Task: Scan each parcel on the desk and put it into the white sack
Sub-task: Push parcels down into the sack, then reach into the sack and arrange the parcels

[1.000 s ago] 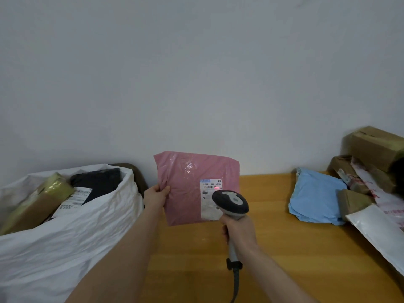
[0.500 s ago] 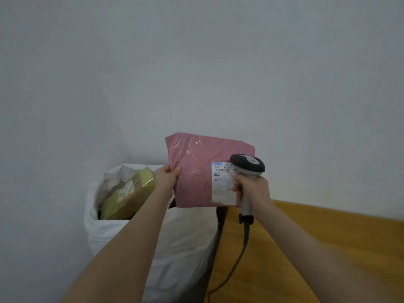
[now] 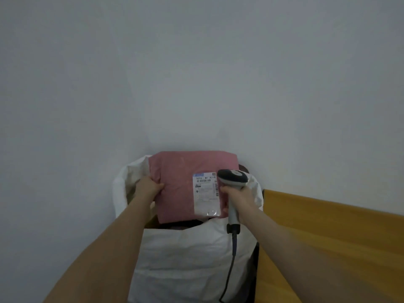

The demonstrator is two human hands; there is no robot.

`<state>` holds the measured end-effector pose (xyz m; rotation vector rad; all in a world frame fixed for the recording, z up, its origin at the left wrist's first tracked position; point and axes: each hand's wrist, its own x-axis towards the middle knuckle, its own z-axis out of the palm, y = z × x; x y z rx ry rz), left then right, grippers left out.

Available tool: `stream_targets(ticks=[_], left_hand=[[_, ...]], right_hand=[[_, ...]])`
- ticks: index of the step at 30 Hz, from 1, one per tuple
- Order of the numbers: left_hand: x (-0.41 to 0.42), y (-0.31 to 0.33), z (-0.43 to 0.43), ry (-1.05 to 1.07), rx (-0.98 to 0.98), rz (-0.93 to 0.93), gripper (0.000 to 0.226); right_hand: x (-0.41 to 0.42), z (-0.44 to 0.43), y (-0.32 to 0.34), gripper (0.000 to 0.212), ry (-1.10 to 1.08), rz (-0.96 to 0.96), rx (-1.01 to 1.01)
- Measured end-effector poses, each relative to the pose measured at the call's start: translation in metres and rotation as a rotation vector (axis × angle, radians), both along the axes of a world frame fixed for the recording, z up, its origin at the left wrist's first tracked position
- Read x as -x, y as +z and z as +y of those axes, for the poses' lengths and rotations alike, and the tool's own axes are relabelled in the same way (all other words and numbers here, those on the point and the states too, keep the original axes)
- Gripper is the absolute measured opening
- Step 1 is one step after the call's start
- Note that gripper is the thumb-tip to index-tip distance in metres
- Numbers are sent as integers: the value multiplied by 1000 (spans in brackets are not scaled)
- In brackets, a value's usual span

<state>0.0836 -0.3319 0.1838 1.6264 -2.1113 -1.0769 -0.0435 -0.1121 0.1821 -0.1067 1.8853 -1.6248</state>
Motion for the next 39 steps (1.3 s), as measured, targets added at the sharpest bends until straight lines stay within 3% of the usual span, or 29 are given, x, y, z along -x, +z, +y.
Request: stream_targets(ticks=[2, 5, 8, 12, 17, 23, 32, 39], left_hand=[[4, 8, 2, -1, 12, 7, 60], [21, 33, 4, 0, 286, -109, 81], [52, 41, 13, -144, 576, -90, 72], [92, 41, 49, -359, 766, -89, 53], [133, 20, 100, -606, 723, -81, 47], [197, -3, 191, -858, 636, -92, 44], [310, -41, 406, -1225, 505, -202, 44], [405, -93, 597, -1376, 366, -292, 51]], right_hand=[[4, -3, -14, 31, -12, -14, -1], [5, -2, -13, 31, -74, -60, 19], [10, 4, -13, 55, -107, -118, 67], [20, 25, 2, 26, -131, -183, 104], [34, 63, 3, 18, -214, -178, 144], [69, 147, -3, 17, -459, -175, 110], [145, 360, -43, 16, -870, -212, 35], [221, 541, -87, 13, -1061, -273, -3]])
